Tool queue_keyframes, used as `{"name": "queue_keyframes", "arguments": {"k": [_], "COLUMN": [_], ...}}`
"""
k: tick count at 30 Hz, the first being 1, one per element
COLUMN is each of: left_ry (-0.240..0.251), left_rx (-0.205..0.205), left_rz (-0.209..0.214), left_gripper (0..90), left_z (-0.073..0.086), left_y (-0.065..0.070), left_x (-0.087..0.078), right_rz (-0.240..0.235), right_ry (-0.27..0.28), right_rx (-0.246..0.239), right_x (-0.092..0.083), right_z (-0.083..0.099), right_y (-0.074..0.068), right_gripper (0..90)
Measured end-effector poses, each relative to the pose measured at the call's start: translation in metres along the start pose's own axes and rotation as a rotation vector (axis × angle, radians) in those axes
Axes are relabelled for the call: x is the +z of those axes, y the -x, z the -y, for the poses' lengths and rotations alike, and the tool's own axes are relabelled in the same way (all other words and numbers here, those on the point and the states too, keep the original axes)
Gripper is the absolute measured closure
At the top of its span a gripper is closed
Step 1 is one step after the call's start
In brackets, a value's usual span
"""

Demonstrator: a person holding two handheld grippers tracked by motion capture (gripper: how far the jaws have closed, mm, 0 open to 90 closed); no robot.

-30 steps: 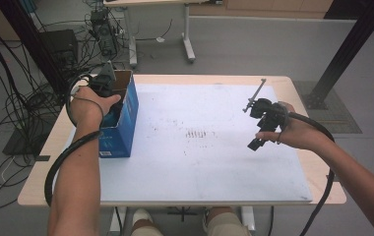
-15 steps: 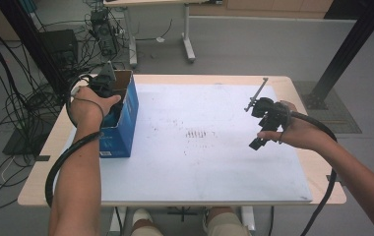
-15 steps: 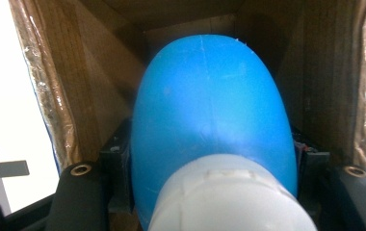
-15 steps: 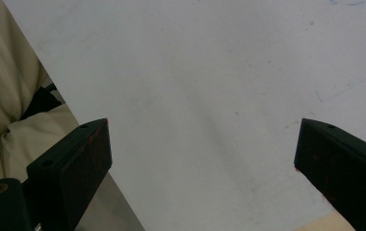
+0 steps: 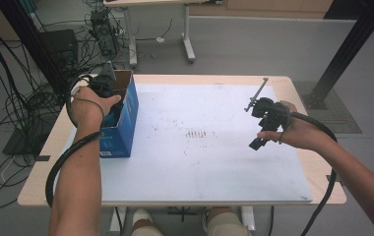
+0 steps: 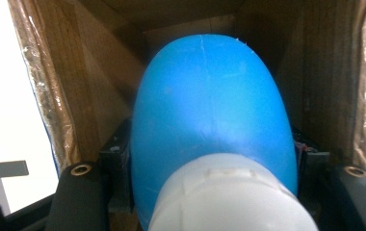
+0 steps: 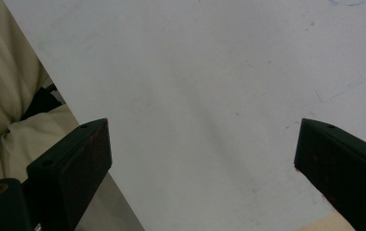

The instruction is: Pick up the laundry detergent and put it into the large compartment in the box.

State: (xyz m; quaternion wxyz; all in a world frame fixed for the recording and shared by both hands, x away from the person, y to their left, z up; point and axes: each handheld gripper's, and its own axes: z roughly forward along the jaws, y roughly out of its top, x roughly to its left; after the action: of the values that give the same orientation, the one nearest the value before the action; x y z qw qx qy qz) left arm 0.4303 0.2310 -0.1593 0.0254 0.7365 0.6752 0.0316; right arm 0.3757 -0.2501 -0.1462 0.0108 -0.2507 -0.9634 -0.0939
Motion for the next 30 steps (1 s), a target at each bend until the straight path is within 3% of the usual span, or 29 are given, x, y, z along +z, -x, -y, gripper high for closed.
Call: {"name": "queue_keyframes", "arguments": {"k": [30], "left_ry": [0.004], "left_rx": [-0.005], "left_rz": [0.008], "left_gripper": [36.7], "left_z": [0.0016], "left_y": [-0.0025], "left_x": [0.0008], "right_rz": [-0.002], "right_ry": [0.003], "right_rx": [-0.003], "right_x": [0.0019], "right_z": [-0.0011], "right_y": [-0.0004], "right_gripper": [5.7]}}
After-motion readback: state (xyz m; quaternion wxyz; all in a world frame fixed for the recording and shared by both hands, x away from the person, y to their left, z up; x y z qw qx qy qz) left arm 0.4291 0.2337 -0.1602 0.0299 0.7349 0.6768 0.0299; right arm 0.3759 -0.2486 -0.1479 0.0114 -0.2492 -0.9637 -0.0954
